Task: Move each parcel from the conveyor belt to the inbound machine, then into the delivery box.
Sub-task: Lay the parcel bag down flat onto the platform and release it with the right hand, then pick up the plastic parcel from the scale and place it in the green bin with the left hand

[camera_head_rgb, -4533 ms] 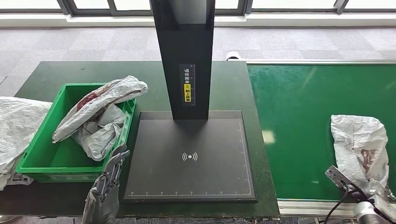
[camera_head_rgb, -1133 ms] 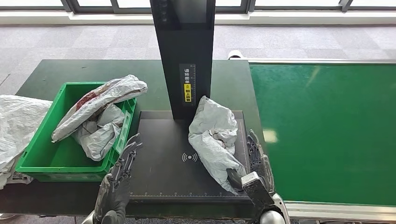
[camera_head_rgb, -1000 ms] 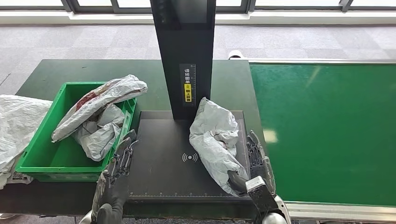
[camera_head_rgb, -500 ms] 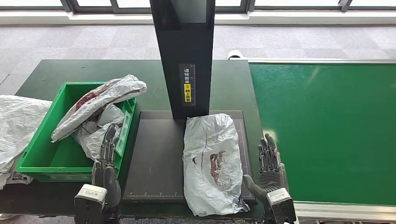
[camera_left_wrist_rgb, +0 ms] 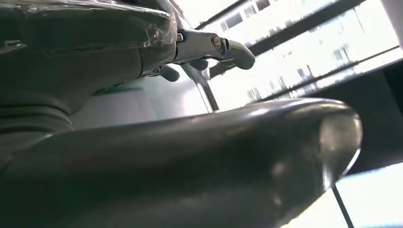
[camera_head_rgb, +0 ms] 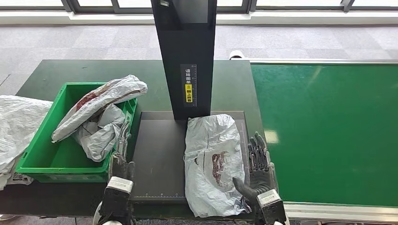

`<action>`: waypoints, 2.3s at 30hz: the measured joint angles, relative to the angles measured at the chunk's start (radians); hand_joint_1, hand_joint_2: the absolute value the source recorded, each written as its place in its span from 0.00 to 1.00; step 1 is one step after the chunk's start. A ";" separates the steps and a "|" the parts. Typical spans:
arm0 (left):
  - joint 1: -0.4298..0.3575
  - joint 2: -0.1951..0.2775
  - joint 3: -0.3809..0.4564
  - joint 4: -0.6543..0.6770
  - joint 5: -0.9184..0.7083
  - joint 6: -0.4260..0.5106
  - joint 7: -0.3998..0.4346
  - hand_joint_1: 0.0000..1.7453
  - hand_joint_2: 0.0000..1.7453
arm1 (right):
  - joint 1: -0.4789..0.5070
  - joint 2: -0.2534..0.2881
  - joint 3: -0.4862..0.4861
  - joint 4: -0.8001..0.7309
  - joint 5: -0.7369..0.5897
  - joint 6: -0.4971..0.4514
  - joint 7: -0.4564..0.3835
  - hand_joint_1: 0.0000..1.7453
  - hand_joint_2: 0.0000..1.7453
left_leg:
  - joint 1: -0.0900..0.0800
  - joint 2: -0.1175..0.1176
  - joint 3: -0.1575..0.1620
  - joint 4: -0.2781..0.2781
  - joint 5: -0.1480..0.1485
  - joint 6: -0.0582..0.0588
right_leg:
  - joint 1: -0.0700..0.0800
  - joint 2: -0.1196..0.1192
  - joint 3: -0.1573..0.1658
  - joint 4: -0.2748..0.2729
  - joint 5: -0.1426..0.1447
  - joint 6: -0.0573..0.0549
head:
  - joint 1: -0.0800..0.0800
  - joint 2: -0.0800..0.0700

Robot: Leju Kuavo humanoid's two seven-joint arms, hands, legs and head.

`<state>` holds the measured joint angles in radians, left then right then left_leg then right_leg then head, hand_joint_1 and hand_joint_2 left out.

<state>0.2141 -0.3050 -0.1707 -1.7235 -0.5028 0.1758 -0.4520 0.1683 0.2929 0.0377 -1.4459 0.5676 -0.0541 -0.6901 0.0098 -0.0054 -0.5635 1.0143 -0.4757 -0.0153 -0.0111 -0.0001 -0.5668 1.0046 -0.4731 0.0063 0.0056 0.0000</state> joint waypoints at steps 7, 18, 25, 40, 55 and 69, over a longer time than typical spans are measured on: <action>-0.053 0.031 -0.106 0.086 -0.223 -0.107 -0.036 0.00 0.75 | 0.061 -0.016 0.079 -0.186 -0.043 0.032 -0.012 0.00 1.00 | 0.000 0.000 0.000 0.000 0.000 0.000 | 0.000 0.001 -0.001 0.000 0.000 0.000 | 0.000 0.000; -0.187 0.065 -0.247 0.289 -0.388 -0.067 -0.024 0.00 1.00 | 0.155 -0.038 0.080 -0.463 -0.053 -0.008 -0.012 0.00 1.00 | 0.000 0.000 0.000 0.000 0.000 0.000 | 0.000 0.001 0.000 0.000 0.001 0.001 | 0.000 0.000; -0.225 0.068 -0.273 0.357 -0.405 -0.063 -0.013 0.00 1.00 | 0.170 -0.053 0.089 -0.504 -0.062 -0.049 -0.012 0.00 1.00 | 0.000 0.000 0.000 0.000 0.000 0.000 | 0.000 0.001 0.000 0.000 0.001 0.001 | 0.000 0.000; -0.433 0.011 -0.408 0.911 -0.604 -0.030 0.079 0.00 1.00 | 0.217 -0.099 0.168 -0.577 -0.045 -0.145 -0.012 0.00 1.00 | -0.001 0.000 0.001 0.001 0.000 0.001 | -0.001 0.001 0.001 0.000 0.001 0.001 | 0.000 0.000; -0.546 -0.021 -0.488 1.121 -0.652 0.010 0.166 1.00 1.00 | 0.236 -0.099 0.169 -0.609 -0.030 -0.131 -0.012 0.00 1.00 | -0.001 0.004 0.031 -0.002 -0.020 0.008 | -0.001 0.003 0.041 -0.005 -0.032 0.005 | 0.000 0.000; -0.489 -0.005 -0.462 0.896 -0.666 0.044 0.081 1.00 1.00 | 0.259 -0.099 0.169 -0.656 -0.040 -0.127 -0.011 0.00 1.00 | -0.003 0.006 0.010 0.000 -0.002 0.008 | -0.004 0.005 0.017 -0.005 0.003 0.007 | 0.000 0.000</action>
<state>-0.2748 -0.3096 -0.6325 -0.8275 -1.1689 0.2200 -0.3706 0.4278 0.1934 0.2064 -2.1015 0.5272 -0.1811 -0.7013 0.0067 0.0005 -0.5531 1.0143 -0.4780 -0.0073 -0.0150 0.0054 -0.5497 0.9994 -0.4698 0.0133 0.0053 -0.0001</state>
